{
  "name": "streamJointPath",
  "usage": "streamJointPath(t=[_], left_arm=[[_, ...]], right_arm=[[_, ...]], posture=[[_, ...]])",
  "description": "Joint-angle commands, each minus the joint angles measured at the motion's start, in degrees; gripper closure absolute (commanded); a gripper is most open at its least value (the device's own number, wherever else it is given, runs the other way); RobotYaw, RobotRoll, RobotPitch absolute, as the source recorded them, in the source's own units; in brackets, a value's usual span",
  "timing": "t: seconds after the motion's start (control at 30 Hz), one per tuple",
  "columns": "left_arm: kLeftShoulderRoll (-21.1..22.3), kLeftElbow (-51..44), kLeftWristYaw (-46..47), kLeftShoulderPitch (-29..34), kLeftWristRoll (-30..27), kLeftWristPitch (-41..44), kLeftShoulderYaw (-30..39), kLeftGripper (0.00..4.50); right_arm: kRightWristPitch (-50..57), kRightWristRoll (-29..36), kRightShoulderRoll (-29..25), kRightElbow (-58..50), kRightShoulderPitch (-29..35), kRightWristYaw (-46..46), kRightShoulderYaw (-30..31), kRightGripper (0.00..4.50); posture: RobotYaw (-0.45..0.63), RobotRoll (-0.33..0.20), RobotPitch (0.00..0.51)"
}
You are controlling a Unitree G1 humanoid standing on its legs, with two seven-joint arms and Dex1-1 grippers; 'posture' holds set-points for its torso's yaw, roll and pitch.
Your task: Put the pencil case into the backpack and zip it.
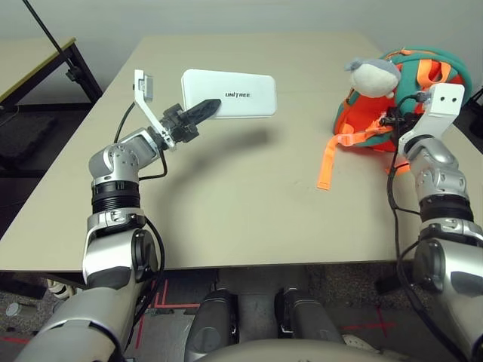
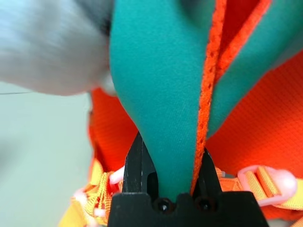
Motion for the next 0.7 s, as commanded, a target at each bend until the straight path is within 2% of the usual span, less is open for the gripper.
streamJointPath(t=[0.03,0.23,0.57,0.7], left_arm=[[0.76,1.94,0.45,-0.99,0.58,-3.56,-0.17,3.08],[0.71,7.01,0.18,-3.35,1.58,-7.71,-1.17,3.08],[1.41,12.3,-0.83,-5.5,2.8,-11.12,-2.33,3.08],[2.13,13.48,-1.24,-6.15,2.94,-11.72,-2.31,3.08]], right_arm=[[0.79,1.31,-0.04,-9.37,1.95,4.12,2.53,4.39],[4.2,3.42,-1.93,-20.13,1.22,7.61,3.29,4.39],[10.76,7.01,-3.49,-31.92,-1.74,10.3,3.74,4.39],[14.74,10.73,-3.08,-39.4,-0.97,11.21,3.95,4.39]], posture=[[0.06,0.0,0.049],[0.03,0.0,0.046],[0.02,0.0,0.044],[0.01,0.0,0.046]])
